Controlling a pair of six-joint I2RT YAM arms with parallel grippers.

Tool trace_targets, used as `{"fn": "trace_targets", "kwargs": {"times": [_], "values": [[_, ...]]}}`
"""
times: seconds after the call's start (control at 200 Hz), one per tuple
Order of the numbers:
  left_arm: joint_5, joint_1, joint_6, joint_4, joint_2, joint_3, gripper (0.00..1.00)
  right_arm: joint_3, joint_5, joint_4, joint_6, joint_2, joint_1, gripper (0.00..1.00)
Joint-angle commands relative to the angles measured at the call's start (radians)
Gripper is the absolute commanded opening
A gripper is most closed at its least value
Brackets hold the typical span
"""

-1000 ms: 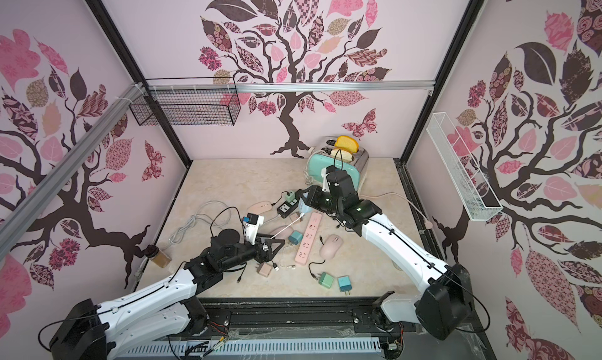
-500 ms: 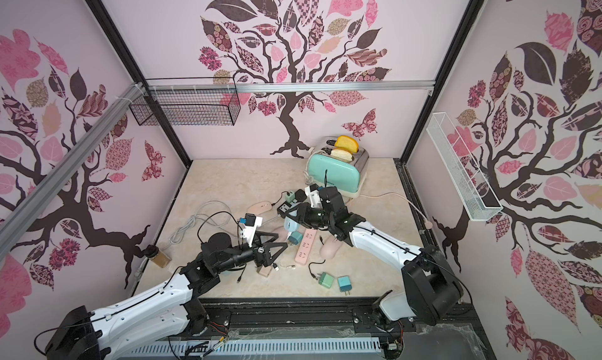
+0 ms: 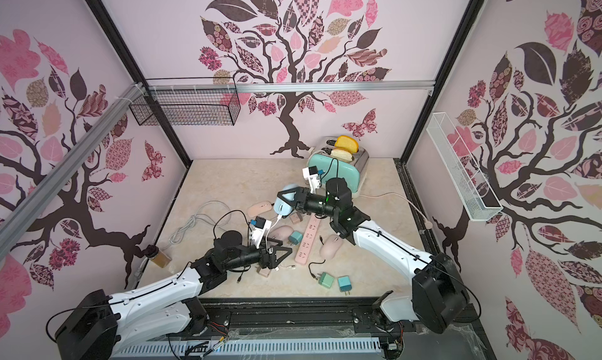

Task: Unplug the wireless mouse
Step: Remove the power cord from the mouse.

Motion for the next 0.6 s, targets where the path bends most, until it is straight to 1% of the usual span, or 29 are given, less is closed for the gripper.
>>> {"fn": "trace_targets", "kwargs": {"times": [0.0,0.04,0.115,0.22,0.33,0.385,0.43,0.455,0.515,0.595], "values": [[-0.003,0.004,0.005,-0.004,0.013,0.025,0.79,0.076,-0.001,0.060,0.039,0.018,0.012,0.18],[0.002,0.004,0.002,0.003,0.021,0.024,0.76,0.095,-0.001,0.056,0.043,0.030,0.017,0.18],[0.008,0.004,0.002,0.008,0.037,0.025,0.76,0.124,-0.002,0.065,0.050,0.049,0.033,0.18],[-0.007,0.004,0.004,0.006,0.054,0.014,0.77,0.174,0.008,0.069,0.052,0.065,0.043,0.18],[-0.050,0.010,-0.004,0.000,0.063,-0.004,0.80,0.255,0.011,0.018,0.028,0.065,0.041,0.18],[-0.114,0.015,-0.004,-0.050,0.067,0.002,0.80,0.281,0.000,-0.008,0.023,0.059,0.042,0.18],[-0.196,0.027,-0.010,-0.088,0.061,-0.002,0.80,0.273,-0.003,-0.020,0.014,0.045,0.042,0.18],[-0.240,0.042,-0.020,-0.105,0.053,-0.007,0.80,0.261,0.003,-0.031,0.006,0.032,0.041,0.18],[-0.281,0.097,-0.055,-0.089,0.019,-0.046,0.80,0.210,0.019,-0.047,-0.029,-0.012,0.041,0.18],[-0.367,0.154,-0.093,-0.123,-0.048,-0.067,0.81,0.155,0.053,-0.150,-0.111,-0.081,0.041,0.18]]}}
